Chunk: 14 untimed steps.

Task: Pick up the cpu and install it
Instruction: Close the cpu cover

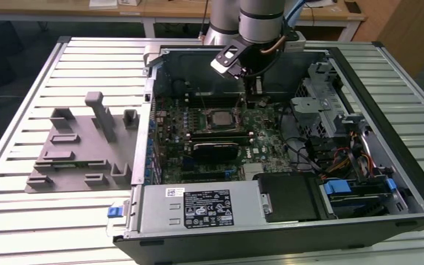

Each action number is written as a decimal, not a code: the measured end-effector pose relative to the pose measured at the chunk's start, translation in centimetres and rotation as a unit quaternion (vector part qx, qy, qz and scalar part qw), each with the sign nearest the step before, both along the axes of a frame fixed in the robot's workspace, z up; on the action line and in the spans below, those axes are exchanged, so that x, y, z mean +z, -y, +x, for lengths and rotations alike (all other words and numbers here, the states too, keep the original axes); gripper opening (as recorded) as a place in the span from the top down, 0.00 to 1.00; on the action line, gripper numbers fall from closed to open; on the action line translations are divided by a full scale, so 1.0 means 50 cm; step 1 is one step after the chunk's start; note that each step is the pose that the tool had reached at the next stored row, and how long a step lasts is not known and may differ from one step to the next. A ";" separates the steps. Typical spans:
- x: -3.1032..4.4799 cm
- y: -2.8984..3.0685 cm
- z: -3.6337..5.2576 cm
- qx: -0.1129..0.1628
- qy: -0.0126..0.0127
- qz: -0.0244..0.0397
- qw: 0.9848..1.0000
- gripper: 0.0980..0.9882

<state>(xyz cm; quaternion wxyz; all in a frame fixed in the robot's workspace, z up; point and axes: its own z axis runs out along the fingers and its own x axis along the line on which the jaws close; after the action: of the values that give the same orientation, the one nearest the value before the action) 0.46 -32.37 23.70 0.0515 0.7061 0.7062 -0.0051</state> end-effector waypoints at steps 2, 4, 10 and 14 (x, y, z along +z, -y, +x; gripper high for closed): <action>0.000 0.000 -0.005 0.000 0.000 0.000 1.000 0.99; 0.000 0.000 -0.010 0.000 0.000 0.000 1.000 0.99; 0.000 0.000 -0.021 0.000 0.000 0.000 1.000 0.99; 0.000 0.000 -0.028 0.000 0.000 0.000 1.000 0.99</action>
<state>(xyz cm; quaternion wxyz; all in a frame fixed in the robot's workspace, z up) -0.94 -32.37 23.70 0.0514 0.7061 0.7062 -0.0051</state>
